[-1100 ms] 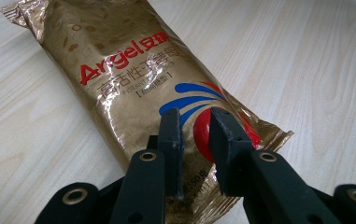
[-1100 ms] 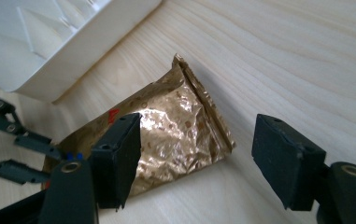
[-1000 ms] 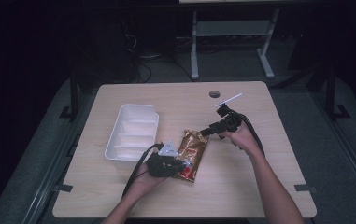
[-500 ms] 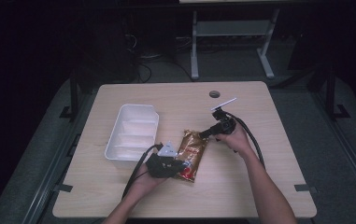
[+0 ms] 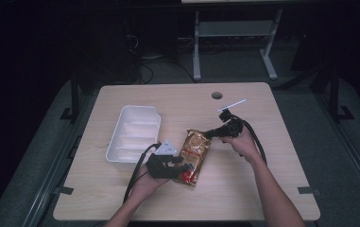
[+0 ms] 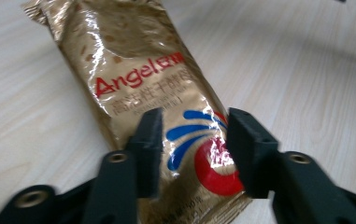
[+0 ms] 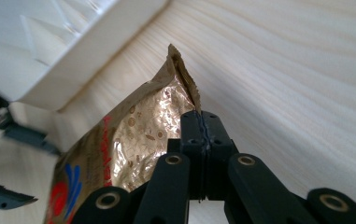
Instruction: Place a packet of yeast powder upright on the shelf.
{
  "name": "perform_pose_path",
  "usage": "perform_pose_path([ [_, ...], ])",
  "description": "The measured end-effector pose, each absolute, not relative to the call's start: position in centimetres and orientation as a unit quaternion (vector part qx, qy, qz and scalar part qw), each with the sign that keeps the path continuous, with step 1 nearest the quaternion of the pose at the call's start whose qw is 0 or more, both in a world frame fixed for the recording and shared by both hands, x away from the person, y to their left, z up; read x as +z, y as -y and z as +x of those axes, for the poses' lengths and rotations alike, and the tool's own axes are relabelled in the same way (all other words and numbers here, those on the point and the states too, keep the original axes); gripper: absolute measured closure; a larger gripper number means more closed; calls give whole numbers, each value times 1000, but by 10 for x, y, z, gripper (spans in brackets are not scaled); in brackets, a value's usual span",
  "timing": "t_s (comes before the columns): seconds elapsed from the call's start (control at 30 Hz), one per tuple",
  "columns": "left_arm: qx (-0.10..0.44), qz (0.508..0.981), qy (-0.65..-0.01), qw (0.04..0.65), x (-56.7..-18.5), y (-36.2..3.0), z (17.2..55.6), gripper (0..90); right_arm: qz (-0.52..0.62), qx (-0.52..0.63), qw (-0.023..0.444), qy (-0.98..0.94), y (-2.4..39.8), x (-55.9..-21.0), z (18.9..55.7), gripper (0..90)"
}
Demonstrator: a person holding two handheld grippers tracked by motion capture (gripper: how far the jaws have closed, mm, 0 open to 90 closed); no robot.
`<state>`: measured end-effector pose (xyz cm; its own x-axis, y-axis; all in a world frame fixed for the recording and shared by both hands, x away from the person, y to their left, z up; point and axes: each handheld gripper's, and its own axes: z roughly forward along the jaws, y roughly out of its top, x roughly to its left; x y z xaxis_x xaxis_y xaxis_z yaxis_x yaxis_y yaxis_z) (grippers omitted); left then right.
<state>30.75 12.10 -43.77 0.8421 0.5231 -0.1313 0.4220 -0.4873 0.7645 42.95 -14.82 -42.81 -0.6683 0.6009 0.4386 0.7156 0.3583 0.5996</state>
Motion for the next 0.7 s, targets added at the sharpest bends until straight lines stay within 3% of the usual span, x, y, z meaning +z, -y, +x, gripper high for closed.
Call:
perform_pose_path([
  [0.2, 80, 849, -289, 435, -435, -122, 307, 308, -371, -423, 49, 825, 151, -404, 412, 891],
  [0.43, 74, 832, -304, 458, -436, -125, 308, 224, -325, -446, 23, 834, 152, -375, 390, 891],
  [0.7, 61, 830, -305, 463, -441, -121, 311, 214, -280, -462, 2, 841, 152, -353, 369, 892],
])
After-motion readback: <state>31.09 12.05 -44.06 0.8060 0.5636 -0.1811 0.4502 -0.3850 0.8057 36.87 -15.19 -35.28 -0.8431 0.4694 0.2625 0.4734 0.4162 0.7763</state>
